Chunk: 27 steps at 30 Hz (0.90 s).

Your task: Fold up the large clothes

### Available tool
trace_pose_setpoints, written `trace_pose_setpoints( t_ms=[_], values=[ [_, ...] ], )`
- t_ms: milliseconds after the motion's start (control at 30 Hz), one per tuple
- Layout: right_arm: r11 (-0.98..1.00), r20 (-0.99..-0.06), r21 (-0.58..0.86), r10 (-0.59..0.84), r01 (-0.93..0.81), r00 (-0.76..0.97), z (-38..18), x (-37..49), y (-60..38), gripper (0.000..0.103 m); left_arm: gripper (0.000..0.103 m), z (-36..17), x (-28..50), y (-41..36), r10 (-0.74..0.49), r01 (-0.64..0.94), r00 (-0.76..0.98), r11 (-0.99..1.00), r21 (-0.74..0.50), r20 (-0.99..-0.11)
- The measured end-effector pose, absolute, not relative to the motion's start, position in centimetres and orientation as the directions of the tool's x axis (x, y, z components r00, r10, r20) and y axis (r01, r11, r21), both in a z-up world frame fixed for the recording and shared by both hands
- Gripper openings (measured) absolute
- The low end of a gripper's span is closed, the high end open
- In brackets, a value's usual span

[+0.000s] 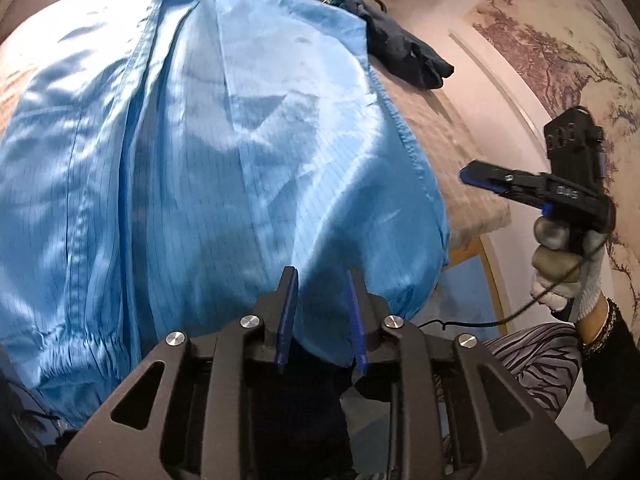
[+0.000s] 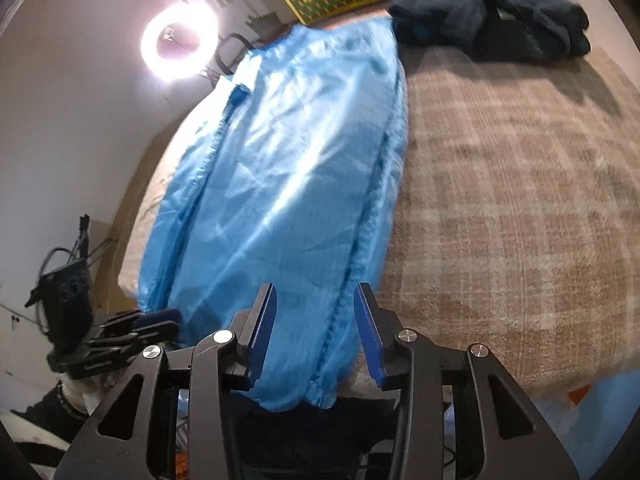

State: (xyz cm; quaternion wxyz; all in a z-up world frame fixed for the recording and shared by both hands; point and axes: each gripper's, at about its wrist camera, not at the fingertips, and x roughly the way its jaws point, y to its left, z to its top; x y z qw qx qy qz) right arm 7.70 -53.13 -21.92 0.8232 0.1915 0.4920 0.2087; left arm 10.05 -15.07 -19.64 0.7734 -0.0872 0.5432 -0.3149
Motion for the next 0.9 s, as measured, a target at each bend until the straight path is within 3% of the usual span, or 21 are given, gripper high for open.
trace_pose_setpoints(
  t_ms=[167, 267, 300, 333, 433, 767, 867, 900],
  values=[
    [0.801, -0.737, 0.575, 0.595, -0.166, 0.319, -23.9, 8.0, -51.8, 0.039, 0.025, -20.6, 10.2, -14.0, -0.593, 0.344, 0.190, 0.787, -0.513, -0.783],
    [0.839, -0.794, 0.519, 0.545, -0.164, 0.271, -25.4, 8.2, -50.5, 0.039, 0.025, -20.3, 9.9, -14.0, -0.589, 0.351, 0.204, 0.790, -0.503, -0.782],
    [0.862, -0.824, 0.479, 0.507, -0.166, 0.252, -25.9, 8.2, -49.9, 0.033, 0.025, -20.0, 9.8, -14.2, -0.592, 0.362, 0.208, 0.786, -0.501, -0.779],
    [0.887, -0.861, 0.429, 0.458, -0.169, 0.221, -26.7, 8.2, -49.3, 0.019, 0.025, -19.7, 9.6, -14.5, -0.589, 0.372, 0.215, 0.787, -0.492, -0.779],
    [0.897, -0.872, 0.400, 0.436, -0.188, 0.224, -26.6, 8.1, -48.9, 0.013, 0.025, -18.8, 9.2, -15.8, -0.598, 0.399, 0.233, 0.778, -0.485, -0.767],
    [0.861, -0.710, 0.499, 0.470, -0.096, 0.525, -21.5, 6.5, -57.0, 0.014, 0.025, -18.4, 6.1, -25.7, -0.610, 0.563, 0.248, 0.723, -0.400, -0.753],
    [0.864, -0.658, 0.503, 0.398, -0.020, 0.639, -20.7, 5.9, -59.5, 0.024, 0.036, -18.6, 5.1, -27.8, -0.608, 0.603, 0.244, 0.705, -0.373, -0.755],
    [0.866, -0.651, 0.500, 0.376, 0.000, 0.660, -20.6, 5.9, -60.0, 0.032, 0.037, -18.8, 4.9, -28.3, -0.606, 0.615, 0.249, 0.702, -0.360, -0.756]
  ],
)
